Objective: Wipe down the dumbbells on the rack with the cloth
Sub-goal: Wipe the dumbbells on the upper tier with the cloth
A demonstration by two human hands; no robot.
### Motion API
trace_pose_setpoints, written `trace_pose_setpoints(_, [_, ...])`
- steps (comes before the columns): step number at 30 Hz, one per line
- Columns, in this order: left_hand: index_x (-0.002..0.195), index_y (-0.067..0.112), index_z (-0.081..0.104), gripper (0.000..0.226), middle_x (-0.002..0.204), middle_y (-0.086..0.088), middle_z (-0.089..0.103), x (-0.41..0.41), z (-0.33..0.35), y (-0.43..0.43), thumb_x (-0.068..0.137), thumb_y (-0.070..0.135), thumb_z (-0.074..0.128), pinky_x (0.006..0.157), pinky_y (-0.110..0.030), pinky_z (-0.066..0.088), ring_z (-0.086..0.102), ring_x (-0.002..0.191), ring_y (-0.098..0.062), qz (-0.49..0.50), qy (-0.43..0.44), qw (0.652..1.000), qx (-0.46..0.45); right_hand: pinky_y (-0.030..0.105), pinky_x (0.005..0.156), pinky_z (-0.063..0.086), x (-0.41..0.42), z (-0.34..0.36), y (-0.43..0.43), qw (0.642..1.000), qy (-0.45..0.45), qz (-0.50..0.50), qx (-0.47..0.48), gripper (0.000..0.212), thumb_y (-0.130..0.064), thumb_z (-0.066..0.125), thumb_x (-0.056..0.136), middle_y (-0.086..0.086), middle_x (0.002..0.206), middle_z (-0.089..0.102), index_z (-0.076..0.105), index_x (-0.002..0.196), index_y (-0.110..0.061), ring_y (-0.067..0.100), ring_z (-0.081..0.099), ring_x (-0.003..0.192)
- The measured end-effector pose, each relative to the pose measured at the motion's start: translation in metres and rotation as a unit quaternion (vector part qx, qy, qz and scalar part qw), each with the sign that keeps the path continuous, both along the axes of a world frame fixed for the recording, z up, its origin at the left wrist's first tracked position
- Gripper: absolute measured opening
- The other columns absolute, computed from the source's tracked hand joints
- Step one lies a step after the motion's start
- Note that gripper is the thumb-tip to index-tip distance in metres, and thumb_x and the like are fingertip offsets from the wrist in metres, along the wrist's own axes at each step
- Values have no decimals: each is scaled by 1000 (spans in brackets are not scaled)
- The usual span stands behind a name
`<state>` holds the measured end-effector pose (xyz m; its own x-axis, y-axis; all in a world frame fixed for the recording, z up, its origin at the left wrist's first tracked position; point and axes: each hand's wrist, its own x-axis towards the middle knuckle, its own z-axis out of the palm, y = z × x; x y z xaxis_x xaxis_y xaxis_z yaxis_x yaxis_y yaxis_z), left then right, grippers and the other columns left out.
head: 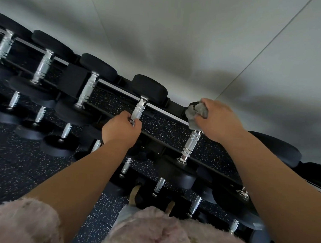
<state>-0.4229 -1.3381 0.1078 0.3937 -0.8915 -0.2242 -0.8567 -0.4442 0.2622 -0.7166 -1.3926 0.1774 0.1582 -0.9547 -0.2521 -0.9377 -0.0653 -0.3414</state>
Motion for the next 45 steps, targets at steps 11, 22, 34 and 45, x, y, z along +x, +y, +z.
trace_pose_setpoints(11, [101,27,61,27,76,9,63,1,-3,2,96,52,51,59,-32,41,57,65,-14,-2,9,1000,-9,34,92,51,-5,-11,16,991,-61,14,-121,40,-52,61,98,-11,120,67,59,134,-34,13,62,104])
trace_pose_setpoints(22, [102,28,61,25,75,9,64,0,-1,1,97,52,53,56,-29,39,58,65,-13,-1,8,1000,-1,40,103,49,2,-26,23,985,-57,-56,-152,46,-52,51,102,2,126,64,59,133,-19,18,59,113])
trace_pose_setpoints(34, [102,30,60,24,77,11,64,1,-1,1,96,52,52,61,-31,44,58,68,-13,2,10,1000,-3,27,66,42,-29,-26,31,932,-219,-288,25,37,-50,38,108,0,99,63,55,123,-20,15,61,84])
trace_pose_setpoints(45, [99,31,58,22,77,10,65,1,-1,0,95,52,51,60,-31,46,60,67,-15,-3,5,1000,1,23,71,49,-32,-45,32,875,-323,-355,56,51,-60,36,105,-2,107,69,54,137,-24,14,67,92])
